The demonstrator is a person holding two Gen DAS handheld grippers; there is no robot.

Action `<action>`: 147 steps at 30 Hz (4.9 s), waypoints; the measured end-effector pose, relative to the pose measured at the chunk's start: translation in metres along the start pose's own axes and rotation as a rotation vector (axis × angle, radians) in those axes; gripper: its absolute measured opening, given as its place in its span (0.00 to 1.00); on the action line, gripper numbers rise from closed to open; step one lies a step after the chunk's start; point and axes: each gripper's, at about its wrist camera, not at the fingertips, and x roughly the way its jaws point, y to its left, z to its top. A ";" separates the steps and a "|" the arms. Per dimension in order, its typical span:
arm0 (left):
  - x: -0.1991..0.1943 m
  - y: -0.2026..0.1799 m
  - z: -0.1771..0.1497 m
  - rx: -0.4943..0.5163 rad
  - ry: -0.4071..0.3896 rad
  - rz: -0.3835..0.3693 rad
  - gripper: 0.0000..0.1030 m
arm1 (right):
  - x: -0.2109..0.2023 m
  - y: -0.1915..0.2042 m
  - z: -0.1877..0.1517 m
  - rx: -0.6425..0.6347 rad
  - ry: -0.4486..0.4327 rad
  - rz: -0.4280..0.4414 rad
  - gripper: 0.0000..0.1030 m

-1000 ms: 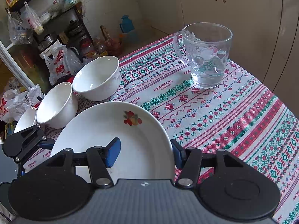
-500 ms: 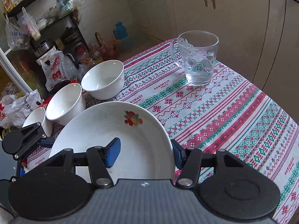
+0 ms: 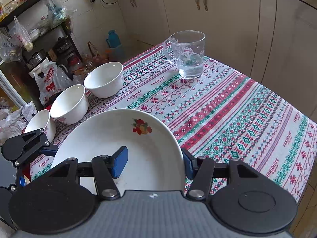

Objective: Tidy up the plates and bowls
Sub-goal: 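Carry the flower-decal plate with the right gripper over the stacked plates, then lower the plate onto the stack and open the right gripper, then move the left gripper to the rim of the large white bowl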

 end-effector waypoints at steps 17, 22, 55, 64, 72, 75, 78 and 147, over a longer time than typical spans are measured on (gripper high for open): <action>0.012 -0.045 0.003 0.103 0.026 -0.127 0.97 | -0.052 -0.017 -0.074 0.139 -0.059 -0.090 0.61; 0.013 -0.054 0.002 0.127 0.032 -0.140 0.97 | -0.058 -0.020 -0.090 0.168 -0.070 -0.103 0.61; 0.015 -0.057 0.003 0.156 0.036 -0.189 0.97 | -0.062 -0.030 -0.123 0.238 -0.064 -0.148 0.61; 0.016 -0.055 0.003 0.152 0.032 -0.202 0.97 | -0.068 -0.026 -0.126 0.240 -0.050 -0.171 0.62; 0.013 -0.056 0.003 0.151 0.023 -0.202 0.97 | -0.077 -0.023 -0.131 0.248 -0.049 -0.192 0.62; 0.013 -0.056 0.002 0.146 0.025 -0.201 0.97 | -0.080 -0.021 -0.133 0.249 -0.050 -0.202 0.62; 0.013 -0.055 0.002 0.141 0.027 -0.201 0.97 | -0.082 -0.020 -0.134 0.251 -0.052 -0.208 0.63; -0.105 0.037 -0.043 0.099 -0.045 -0.047 0.99 | -0.064 0.204 -0.161 0.149 -0.289 -0.570 1.00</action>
